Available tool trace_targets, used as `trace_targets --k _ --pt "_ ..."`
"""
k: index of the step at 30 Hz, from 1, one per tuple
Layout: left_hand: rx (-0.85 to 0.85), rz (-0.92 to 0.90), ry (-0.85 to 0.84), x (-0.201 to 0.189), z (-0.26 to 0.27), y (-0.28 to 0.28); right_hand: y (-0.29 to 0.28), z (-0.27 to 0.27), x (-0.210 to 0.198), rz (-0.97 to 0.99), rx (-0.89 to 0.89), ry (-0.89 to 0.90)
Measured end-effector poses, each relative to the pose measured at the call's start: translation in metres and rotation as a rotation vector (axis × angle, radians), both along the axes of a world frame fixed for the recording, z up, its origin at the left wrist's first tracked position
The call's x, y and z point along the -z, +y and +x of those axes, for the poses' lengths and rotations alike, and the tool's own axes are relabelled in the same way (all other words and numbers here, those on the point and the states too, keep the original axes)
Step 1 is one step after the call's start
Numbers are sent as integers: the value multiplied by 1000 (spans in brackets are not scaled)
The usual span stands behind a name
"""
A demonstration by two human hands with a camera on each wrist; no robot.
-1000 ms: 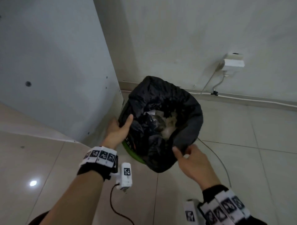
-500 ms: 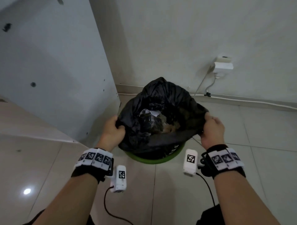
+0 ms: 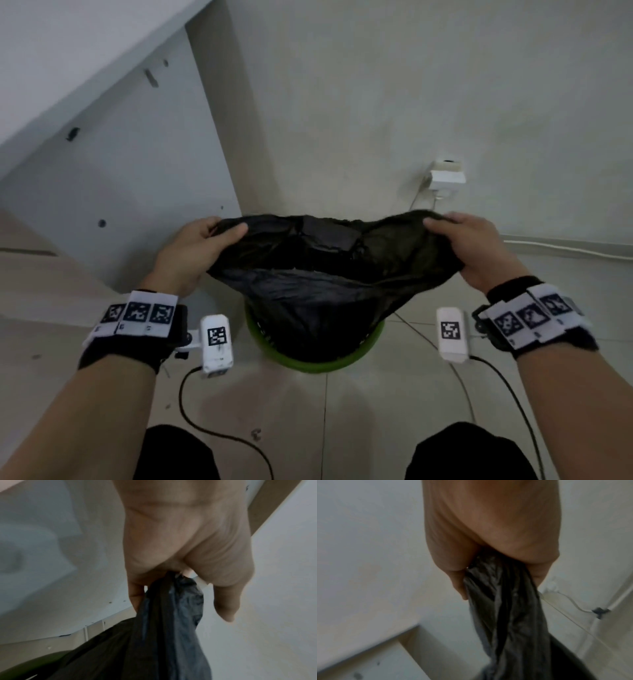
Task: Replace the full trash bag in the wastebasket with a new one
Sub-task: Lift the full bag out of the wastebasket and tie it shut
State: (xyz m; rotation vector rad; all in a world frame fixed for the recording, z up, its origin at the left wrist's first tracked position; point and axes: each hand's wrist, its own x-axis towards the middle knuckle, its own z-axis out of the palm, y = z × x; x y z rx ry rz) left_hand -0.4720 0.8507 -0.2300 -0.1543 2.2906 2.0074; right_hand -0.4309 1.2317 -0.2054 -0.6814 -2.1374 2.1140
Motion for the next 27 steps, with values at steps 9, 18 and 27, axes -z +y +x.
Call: trace_targets --k 9,18,27 --pt "-18 -208 362 -52 8 4 12 17 -50 18 -133 164" --pt "170 -728 751 -79 37 132 -20 20 -98 -63 -140 463" --pt "409 -903 666 -14 54 204 -6 4 -123 -250 70 625"
